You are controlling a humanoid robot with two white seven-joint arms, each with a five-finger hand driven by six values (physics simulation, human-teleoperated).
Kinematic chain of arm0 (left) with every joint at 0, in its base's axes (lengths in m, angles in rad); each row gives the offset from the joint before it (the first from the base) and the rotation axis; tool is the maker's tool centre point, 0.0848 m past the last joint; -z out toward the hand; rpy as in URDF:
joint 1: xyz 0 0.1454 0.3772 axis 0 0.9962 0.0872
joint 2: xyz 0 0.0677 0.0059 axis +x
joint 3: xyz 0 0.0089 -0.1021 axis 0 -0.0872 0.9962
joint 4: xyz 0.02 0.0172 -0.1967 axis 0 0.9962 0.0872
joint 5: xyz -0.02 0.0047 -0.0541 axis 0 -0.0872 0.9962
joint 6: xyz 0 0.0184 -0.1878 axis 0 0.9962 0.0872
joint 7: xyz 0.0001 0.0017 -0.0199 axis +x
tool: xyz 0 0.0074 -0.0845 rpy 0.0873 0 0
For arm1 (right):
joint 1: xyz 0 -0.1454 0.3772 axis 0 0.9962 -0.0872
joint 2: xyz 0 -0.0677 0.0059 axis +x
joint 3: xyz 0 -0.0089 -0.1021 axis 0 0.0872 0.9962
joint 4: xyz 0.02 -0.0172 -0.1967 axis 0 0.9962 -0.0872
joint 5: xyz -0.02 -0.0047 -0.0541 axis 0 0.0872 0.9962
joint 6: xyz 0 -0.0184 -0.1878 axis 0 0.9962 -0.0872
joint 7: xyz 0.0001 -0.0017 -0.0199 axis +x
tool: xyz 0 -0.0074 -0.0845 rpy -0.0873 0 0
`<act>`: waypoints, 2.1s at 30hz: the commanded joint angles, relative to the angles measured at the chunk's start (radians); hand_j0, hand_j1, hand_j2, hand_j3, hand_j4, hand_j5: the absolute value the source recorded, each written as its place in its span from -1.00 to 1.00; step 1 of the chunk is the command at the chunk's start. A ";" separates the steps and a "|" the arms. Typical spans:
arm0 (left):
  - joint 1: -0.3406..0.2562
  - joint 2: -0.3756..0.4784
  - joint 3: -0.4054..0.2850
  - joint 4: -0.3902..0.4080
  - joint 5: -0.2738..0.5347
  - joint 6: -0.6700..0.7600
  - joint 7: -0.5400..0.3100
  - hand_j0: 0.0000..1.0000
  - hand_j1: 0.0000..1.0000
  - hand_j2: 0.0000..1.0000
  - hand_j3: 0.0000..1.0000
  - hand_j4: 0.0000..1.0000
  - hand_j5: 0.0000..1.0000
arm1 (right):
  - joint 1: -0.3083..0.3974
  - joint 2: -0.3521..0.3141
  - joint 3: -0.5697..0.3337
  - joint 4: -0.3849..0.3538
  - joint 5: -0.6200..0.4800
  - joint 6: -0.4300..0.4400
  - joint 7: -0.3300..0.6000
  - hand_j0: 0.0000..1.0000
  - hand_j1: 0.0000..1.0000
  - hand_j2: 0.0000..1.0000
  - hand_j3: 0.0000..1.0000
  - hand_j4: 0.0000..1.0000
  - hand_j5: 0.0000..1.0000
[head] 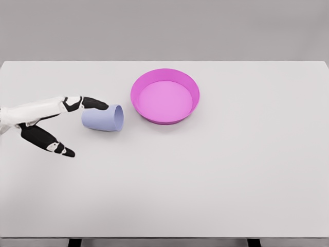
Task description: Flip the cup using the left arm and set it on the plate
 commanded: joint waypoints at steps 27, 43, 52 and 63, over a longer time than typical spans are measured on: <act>-0.166 -0.027 -0.096 -0.029 -0.207 0.255 0.307 1.00 1.00 1.00 1.00 1.00 1.00 | 0.000 0.000 -0.002 -0.002 0.001 0.001 0.000 1.00 1.00 1.00 1.00 1.00 1.00; -0.072 -0.178 -0.144 0.047 -0.403 0.502 0.294 1.00 1.00 1.00 1.00 1.00 1.00 | 0.000 0.000 -0.002 -0.002 0.001 -0.001 0.000 1.00 1.00 1.00 1.00 1.00 1.00; -0.100 -0.233 -0.164 0.113 -0.403 0.529 0.292 1.00 1.00 1.00 1.00 1.00 1.00 | 0.000 0.000 -0.002 -0.002 0.000 0.001 0.000 1.00 1.00 1.00 1.00 1.00 1.00; -0.120 -0.302 -0.205 0.178 -0.440 0.566 0.294 1.00 1.00 1.00 1.00 1.00 1.00 | 0.000 0.000 -0.002 -0.002 0.001 0.001 0.000 1.00 1.00 1.00 1.00 1.00 1.00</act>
